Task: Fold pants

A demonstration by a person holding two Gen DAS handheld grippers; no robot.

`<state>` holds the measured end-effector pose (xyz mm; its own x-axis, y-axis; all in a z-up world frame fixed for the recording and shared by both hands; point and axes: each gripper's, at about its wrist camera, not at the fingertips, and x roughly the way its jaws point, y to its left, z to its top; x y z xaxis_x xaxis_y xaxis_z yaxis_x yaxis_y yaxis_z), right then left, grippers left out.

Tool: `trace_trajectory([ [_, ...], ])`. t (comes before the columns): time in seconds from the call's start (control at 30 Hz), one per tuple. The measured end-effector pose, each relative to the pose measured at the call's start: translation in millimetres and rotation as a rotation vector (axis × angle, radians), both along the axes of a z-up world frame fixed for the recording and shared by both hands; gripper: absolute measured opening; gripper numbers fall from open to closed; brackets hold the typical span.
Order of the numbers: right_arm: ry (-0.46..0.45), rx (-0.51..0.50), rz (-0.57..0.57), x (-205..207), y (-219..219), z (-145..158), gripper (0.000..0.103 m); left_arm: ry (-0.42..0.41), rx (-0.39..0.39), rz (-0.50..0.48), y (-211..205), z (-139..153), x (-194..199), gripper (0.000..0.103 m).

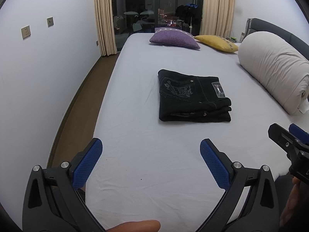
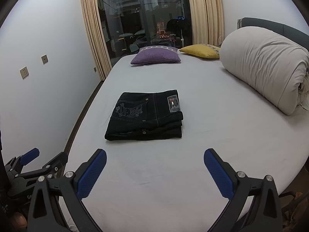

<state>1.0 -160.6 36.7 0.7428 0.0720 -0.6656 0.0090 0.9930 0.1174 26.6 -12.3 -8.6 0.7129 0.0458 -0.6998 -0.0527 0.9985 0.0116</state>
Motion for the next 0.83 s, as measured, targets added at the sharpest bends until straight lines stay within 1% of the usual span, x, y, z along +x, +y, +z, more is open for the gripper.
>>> trace_trajectory([
  [0.77, 0.017, 0.006, 0.010, -2, 1, -3, 0.103, 0.012, -0.024, 0.007, -9, -4, -2, 0.103],
  [0.83, 0.020, 0.008, 0.009, -2, 1, -3, 0.103, 0.014, -0.014, 0.011, -10, -5, -2, 0.103],
])
